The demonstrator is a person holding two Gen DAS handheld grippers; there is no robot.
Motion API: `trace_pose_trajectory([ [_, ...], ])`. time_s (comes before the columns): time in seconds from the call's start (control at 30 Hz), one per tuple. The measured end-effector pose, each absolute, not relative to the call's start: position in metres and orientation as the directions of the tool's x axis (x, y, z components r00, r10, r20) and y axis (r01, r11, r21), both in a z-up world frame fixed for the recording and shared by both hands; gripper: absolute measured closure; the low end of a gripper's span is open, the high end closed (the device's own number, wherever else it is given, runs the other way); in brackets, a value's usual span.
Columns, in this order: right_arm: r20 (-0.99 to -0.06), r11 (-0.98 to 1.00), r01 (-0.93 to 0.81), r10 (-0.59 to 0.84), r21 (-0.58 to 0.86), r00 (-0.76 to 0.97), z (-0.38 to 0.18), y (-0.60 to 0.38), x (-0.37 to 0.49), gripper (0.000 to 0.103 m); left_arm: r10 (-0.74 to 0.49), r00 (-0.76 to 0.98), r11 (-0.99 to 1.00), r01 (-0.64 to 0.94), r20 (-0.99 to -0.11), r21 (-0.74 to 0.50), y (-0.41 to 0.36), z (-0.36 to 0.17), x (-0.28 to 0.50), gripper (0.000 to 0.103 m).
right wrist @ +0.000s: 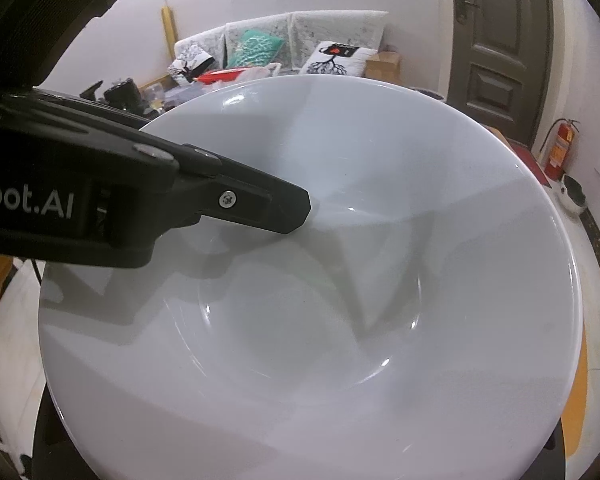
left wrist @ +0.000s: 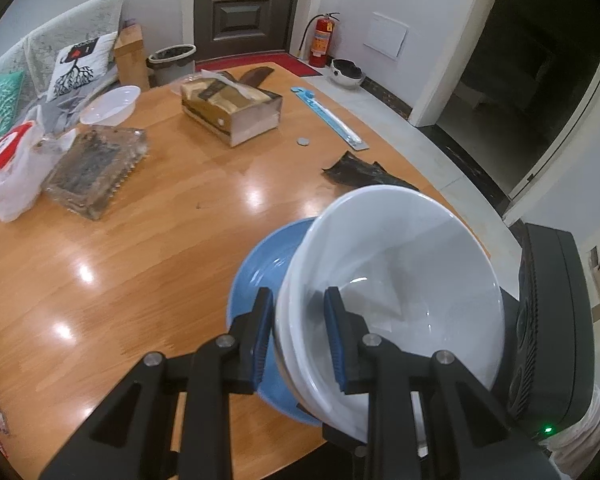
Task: Organize plates and bowls
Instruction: 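Carry the stacked white bowls with the left tool over the blue plate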
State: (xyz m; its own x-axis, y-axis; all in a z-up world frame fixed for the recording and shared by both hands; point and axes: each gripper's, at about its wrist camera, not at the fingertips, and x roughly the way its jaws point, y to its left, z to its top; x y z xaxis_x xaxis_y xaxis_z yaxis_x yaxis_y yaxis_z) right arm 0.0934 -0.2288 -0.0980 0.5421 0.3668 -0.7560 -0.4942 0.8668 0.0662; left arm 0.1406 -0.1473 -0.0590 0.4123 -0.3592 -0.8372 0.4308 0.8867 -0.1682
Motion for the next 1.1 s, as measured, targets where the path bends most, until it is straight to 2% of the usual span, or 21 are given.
trace_pose_trajectory([
  [0.47,-0.794,0.888,-0.452,0.330,0.079,0.510,-0.118,-0.260,0.129,0.001,-0.389,0.360,0.870,0.445,-0.848,-0.210,-0.183,-0.091,0.168,0.081],
  [1.1,-0.826,0.883,-0.465,0.307,0.063,0.472,-0.130,-0.250,0.146,0.001,-0.401,0.331,0.870,0.429,-0.854,-0.242,-0.174,-0.107,0.184,0.081],
])
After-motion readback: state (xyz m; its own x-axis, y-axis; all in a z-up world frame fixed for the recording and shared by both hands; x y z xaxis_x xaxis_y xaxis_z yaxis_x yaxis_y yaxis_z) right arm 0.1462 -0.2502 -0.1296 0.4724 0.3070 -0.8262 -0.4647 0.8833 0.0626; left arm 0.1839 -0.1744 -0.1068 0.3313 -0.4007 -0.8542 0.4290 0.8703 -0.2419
